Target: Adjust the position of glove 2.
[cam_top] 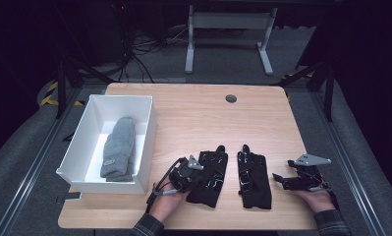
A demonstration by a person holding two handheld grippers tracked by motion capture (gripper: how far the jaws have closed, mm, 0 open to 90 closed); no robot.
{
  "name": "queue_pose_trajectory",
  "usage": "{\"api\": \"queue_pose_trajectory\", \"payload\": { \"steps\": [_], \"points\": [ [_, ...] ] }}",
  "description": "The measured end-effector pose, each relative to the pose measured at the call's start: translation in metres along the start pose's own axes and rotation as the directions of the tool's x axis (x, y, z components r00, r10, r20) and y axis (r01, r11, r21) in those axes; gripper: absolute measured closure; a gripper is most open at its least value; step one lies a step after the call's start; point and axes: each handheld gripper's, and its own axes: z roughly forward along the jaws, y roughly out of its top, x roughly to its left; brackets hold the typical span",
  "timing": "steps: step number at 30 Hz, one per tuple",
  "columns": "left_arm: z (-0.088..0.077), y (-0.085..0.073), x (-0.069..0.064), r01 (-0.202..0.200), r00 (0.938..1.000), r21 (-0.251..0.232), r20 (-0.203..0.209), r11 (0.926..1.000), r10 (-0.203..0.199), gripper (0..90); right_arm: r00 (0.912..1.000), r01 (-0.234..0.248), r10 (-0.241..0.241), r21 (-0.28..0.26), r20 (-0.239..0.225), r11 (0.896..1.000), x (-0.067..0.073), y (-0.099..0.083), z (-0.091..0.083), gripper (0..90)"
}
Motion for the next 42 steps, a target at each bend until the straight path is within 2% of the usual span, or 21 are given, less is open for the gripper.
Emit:
{"api": "queue_pose_trajectory", "payload": {
  "steps": [4,5,6,8,9,10,12,16,18,21,25,29,31,37,42],
  "points": [
    [-0.001,0.0,-0.002,-0.01,0.9997,-0.01,-0.021,0.9999,0.01,90.0,1.0,0.001,-0.001,0.0,0.0,1.0,0.0,0.0,0.0,14.4],
    [-0.005,0.001,0.001,-0.009,0.9992,-0.027,-0.039,0.9996,0.008,88.0,1.0,0.0,0.0,0.0,0.0,1.0,0.0,0.0,0.0,14.3],
    [-0.005,0.001,0.001,-0.009,0.9992,-0.027,-0.039,0.9996,0.008,86.1,1.0,0.0,0.0,0.0,0.0,1.0,0.0,0.0,0.0,14.3],
    [-0.015,0.004,0.01,0.006,0.9982,-0.068,-0.059,0.9977,-0.01,82.1,1.0,0.001,-0.001,0.001,-0.001,1.0,0.0,0.0,0.0,14.2],
    [-0.015,0.004,0.01,0.006,0.9982,-0.068,-0.059,0.9977,-0.01,79.6,1.0,0.001,-0.001,0.001,-0.001,1.0,0.0,0.0,0.0,14.2],
    [-0.018,0.005,0.014,0.013,0.997,-0.09,-0.075,0.9958,-0.02,79.6,1.0,-0.001,0.001,0.001,-0.001,1.0,0.0,0.0,0.0,14.2],
    [-0.019,0.007,0.025,0.039,0.9955,-0.102,-0.082,0.994,-0.047,71.3,1.0,-0.001,0.001,0.002,-0.001,1.0,0.0,0.0,0.0,14.1],
    [-0.015,0.009,0.034,0.059,0.994,-0.111,-0.086,0.9921,-0.068,65.9,1.0,-0.001,0.001,0.002,-0.001,1.0,0.0,0.0,0.0,14.1],
    [-0.009,0.01,0.036,0.072,0.9941,-0.107,-0.074,0.9916,-0.08,64.1,1.0,-0.001,0.001,0.002,-0.001,1.0,0.0,0.0,0.0,14.1],
    [-0.001,0.01,0.035,0.074,0.9946,-0.082,-0.066,0.9939,-0.079,63.2,1.0,-0.001,0.001,0.002,-0.001,1.0,0.0,0.0,0.0,14.1],
    [0.006,0.01,0.031,0.077,0.9953,-0.064,-0.054,0.995,-0.081,64.6,1.0,-0.001,0.001,0.002,-0.001,1.0,0.0,0.0,0.0,14.1],
    [0.008,0.01,0.028,0.092,0.9947,-0.054,-0.041,0.9943,-0.094,78.2,1.0,0.001,-0.001,0.002,-0.003,1.0,0.0,0.0,0.0,14.1],
    [0.008,0.011,0.029,0.113,0.9928,-0.053,-0.034,0.9922,-0.115,84.6,1.0,0.002,-0.002,0.001,-0.004,1.0,0.001,0.0,0.0,14.1],
    [0.007,0.012,0.029,0.125,0.9913,-0.059,-0.034,0.9904,-0.128,86.7,1.0,0.006,-0.006,0.001,-0.006,1.0,0.001,0.0,0.0,14.6],
    [0.004,0.012,0.032,0.135,0.9902,-0.075,-0.026,0.988,-0.137,86.8,0.9999,0.0,0.0,0.011,-0.017,1.0,0.002,0.003,-0.002,22.2]
  ]
}}
